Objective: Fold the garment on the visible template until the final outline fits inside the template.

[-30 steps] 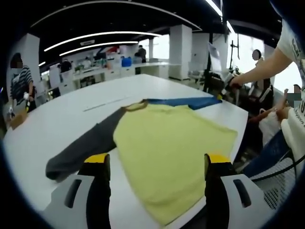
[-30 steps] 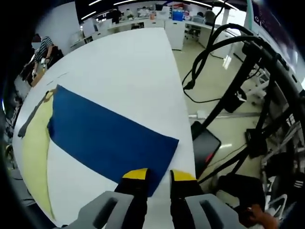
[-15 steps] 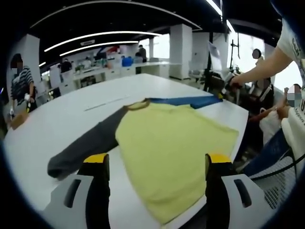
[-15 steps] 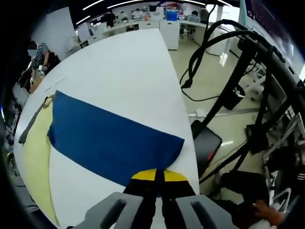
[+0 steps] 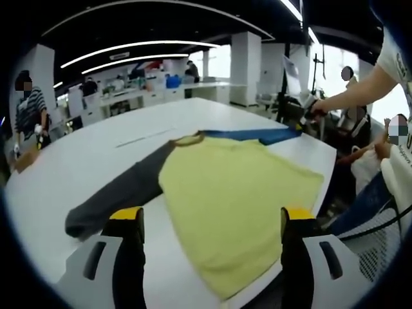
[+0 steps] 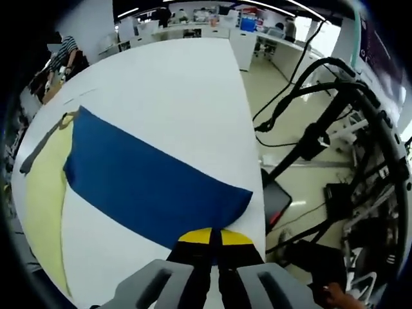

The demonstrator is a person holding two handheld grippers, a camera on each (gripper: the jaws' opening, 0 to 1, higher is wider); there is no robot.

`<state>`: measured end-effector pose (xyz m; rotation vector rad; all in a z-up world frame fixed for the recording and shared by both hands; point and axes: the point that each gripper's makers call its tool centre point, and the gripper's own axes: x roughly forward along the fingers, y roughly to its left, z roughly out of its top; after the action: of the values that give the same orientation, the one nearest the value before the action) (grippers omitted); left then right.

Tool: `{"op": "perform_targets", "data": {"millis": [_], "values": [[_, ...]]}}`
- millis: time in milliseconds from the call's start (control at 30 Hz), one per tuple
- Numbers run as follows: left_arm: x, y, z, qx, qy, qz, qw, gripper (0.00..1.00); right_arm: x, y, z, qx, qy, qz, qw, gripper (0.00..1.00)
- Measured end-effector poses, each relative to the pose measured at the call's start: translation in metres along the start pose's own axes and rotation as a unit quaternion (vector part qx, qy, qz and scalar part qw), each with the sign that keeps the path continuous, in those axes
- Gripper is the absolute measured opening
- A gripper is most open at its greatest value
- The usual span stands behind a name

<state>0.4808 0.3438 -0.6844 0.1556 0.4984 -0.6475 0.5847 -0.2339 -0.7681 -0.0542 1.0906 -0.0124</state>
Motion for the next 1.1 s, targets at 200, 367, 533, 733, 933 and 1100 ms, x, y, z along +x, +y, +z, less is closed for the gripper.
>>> {"op": "perform_targets", "data": {"millis": [200, 367, 533, 733, 933, 1100], "values": [[-0.002, 0.009, -0.002, 0.0, 0.0, 0.002, 1.0, 0.88, -0.005, 0.005, 0.014, 0.017, -0.013, 0.013, 0.9997, 0.0], [-0.005, 0.013, 0.001, -0.001, -0.003, 0.007, 1.0, 0.88, -0.009, 0.012, 0.023, 0.011, -0.019, 0.021, 0.9995, 0.0], [-0.006, 0.01, 0.003, -0.003, -0.004, 0.005, 1.0, 0.88, -0.015, 0.023, 0.032, 0.009, -0.027, 0.029, 0.9992, 0.0], [-0.007, 0.007, 0.003, -0.005, -0.003, 0.002, 1.0, 0.88, -0.02, 0.039, 0.045, 0.003, -0.039, 0.043, 0.9983, 0.0], [-0.008, 0.005, 0.004, -0.009, -0.007, -0.001, 0.9999, 0.88, -0.029, 0.056, 0.059, -0.004, -0.05, 0.054, 0.9973, 0.0], [-0.009, 0.006, 0.004, -0.009, -0.008, 0.002, 0.9999, 0.88, -0.035, 0.071, 0.068, -0.009, -0.058, 0.062, 0.9964, 0.0]]}}
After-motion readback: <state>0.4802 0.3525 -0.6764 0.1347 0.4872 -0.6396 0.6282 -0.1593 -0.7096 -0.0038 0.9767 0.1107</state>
